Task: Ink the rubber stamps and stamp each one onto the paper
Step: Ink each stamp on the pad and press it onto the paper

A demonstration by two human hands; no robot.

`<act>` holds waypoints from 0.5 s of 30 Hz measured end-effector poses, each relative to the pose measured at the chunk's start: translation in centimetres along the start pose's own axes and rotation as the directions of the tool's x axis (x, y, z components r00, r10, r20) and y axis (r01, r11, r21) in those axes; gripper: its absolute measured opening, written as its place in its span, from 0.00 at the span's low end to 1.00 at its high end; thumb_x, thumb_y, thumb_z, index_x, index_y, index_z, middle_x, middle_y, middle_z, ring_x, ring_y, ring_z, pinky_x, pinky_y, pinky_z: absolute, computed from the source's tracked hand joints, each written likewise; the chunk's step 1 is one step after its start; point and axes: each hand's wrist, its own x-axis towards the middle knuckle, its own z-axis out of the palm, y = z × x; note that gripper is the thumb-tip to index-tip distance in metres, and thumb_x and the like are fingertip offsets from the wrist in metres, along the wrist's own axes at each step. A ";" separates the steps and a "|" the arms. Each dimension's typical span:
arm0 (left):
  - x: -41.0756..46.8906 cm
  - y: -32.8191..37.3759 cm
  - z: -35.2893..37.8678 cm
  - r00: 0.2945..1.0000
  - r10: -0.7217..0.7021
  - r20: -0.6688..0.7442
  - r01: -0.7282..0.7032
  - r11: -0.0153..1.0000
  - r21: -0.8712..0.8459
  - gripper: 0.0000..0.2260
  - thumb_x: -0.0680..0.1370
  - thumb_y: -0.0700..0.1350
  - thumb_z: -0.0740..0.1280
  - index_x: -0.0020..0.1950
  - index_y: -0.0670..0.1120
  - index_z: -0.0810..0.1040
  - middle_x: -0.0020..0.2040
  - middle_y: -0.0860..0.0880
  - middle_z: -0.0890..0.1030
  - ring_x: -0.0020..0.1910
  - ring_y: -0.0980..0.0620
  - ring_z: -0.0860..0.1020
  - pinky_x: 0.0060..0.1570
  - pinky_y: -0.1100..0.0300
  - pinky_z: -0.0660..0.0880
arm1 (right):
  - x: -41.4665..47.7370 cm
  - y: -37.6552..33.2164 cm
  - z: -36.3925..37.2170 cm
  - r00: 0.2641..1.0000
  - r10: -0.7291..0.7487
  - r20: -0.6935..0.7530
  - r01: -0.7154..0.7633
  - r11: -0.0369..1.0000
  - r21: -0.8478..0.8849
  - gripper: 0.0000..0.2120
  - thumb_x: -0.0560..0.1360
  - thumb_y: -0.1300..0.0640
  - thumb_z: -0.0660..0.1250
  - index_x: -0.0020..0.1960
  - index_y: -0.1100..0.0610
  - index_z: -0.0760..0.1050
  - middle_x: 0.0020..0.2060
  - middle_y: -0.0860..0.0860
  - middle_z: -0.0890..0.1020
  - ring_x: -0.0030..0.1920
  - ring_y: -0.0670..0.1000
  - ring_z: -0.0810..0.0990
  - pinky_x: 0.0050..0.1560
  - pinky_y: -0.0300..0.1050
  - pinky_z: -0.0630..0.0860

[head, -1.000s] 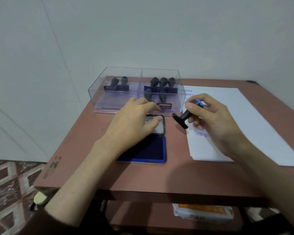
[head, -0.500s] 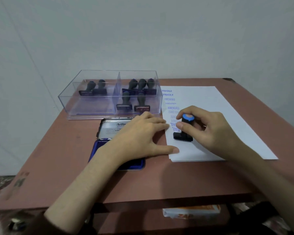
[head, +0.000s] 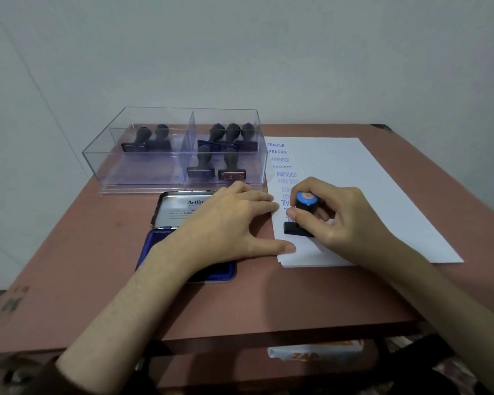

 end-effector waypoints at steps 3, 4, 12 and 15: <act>0.0 0.0 0.0 1.000 -0.002 -0.001 0.002 1.000 -0.001 0.40 0.63 0.74 0.55 0.69 0.54 0.69 0.68 0.59 0.70 0.63 0.56 0.64 0.61 0.63 0.59 | 0.1 0.1 0.1 1.000 -0.009 0.000 0.009 1.000 0.006 0.04 0.71 0.59 0.67 0.41 0.56 0.72 0.28 0.50 0.72 0.27 0.47 0.65 0.29 0.31 0.62; 0.0 0.0 0.0 1.000 0.003 -0.007 -0.003 1.000 -0.001 0.40 0.63 0.75 0.55 0.69 0.54 0.70 0.68 0.59 0.70 0.63 0.56 0.65 0.61 0.63 0.59 | 0.1 0.2 0.1 1.000 -0.011 -0.002 0.011 1.000 0.006 0.04 0.71 0.59 0.67 0.41 0.56 0.72 0.28 0.51 0.72 0.27 0.47 0.65 0.29 0.32 0.62; 0.0 -0.2 0.1 1.000 0.016 -0.023 -0.016 1.000 -0.005 0.41 0.62 0.75 0.50 0.68 0.54 0.70 0.68 0.58 0.71 0.62 0.56 0.65 0.60 0.64 0.59 | 0.3 0.2 0.2 1.000 -0.026 -0.001 0.026 1.000 0.004 0.06 0.71 0.60 0.67 0.41 0.54 0.69 0.28 0.46 0.70 0.27 0.45 0.65 0.29 0.30 0.62; 0.0 -0.1 0.0 1.000 0.018 -0.019 -0.018 1.000 0.004 0.42 0.62 0.75 0.50 0.68 0.55 0.70 0.68 0.59 0.70 0.62 0.57 0.65 0.60 0.65 0.58 | 0.3 0.2 0.2 1.000 -0.022 -0.004 0.022 1.000 -0.001 0.06 0.72 0.59 0.67 0.41 0.54 0.69 0.28 0.45 0.69 0.27 0.45 0.65 0.29 0.29 0.61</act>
